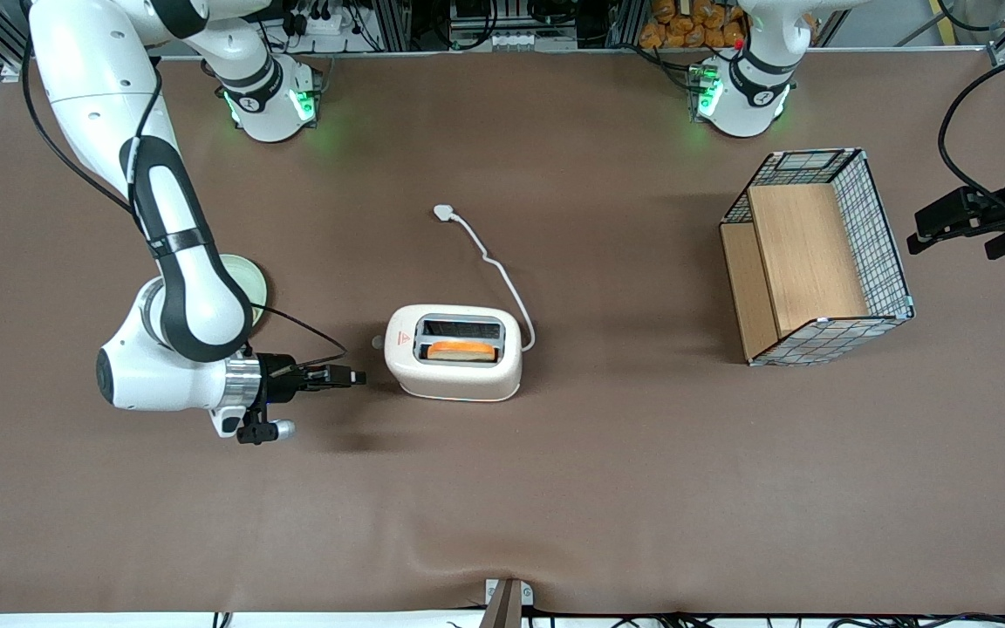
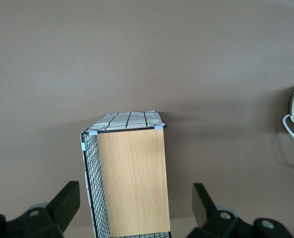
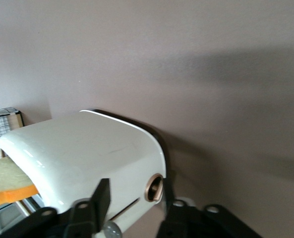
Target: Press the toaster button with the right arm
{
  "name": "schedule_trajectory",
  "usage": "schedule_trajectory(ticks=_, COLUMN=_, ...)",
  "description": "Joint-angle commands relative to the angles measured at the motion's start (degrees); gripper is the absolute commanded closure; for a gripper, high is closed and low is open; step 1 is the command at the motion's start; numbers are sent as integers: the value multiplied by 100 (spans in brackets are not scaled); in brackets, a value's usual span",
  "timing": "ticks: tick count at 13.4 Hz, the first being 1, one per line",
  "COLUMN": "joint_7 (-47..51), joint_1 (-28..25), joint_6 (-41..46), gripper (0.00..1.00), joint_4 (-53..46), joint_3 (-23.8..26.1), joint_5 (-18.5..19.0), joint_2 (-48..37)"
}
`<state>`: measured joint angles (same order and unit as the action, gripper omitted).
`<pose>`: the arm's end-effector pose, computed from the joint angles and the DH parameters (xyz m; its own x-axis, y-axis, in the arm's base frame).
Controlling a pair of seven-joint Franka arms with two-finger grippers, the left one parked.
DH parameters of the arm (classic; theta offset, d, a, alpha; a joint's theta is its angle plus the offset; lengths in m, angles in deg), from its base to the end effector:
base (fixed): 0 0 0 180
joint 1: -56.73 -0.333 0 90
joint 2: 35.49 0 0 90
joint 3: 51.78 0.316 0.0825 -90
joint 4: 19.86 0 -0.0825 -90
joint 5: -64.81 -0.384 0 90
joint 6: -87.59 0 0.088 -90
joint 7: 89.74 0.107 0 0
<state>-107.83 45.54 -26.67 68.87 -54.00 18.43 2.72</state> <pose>0.6743 0.1554 0.2562 0.9880 0.0919 -0.1238 -0.0071 -0.7752 -0.6317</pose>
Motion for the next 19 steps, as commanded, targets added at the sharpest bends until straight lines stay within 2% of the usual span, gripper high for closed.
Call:
schedule_trajectory(ticks=1, joint_7=-63, joint_1=29, joint_6=0, gripper=0, joint_4=-374, joint_3=-76, joint_5=740, joint_2=91)
schedule_trajectory(ticks=5, joint_7=-80, joint_1=37, joint_6=114, gripper=0, joint_4=-304, joint_3=-339, joint_5=1883, joint_2=-619)
schedule_trajectory(ticks=7, joint_7=-54, joint_1=37, joint_6=630, gripper=0, joint_4=-304, joint_3=-551, joint_5=2613, joint_2=-1094)
schedule_trajectory(ticks=10, joint_7=-54, joint_1=28, joint_6=976, gripper=0, joint_4=98, joint_3=-937, joint_5=3027, joint_2=-1814)
schedule_trajectory(ticks=13, joint_7=181, joint_1=37, joint_6=1500, gripper=0, joint_4=355, joint_3=-1061, joint_5=3520, joint_2=-2509)
schedule_trajectory(ticks=14, joint_7=401, joint_1=55, joint_6=1756, gripper=0, joint_4=355, joint_3=-1044, joint_5=3817, joint_2=-2737)
schedule_trajectory(ticks=15, joint_7=516, joint_1=150, joint_6=1976, gripper=0, joint_4=364, joint_3=-991, joint_5=4020, joint_2=-2983)
schedule_trajectory(ticks=18, joint_7=630, joint_1=887, joint_6=2416, gripper=0, joint_4=407, joint_3=-360, joint_5=4293, joint_2=-3520)
schedule_trajectory(ticks=19, joint_7=736, joint_1=968, joint_6=2565, gripper=0, joint_4=468, joint_3=-341, joint_5=4330, joint_2=-3678)
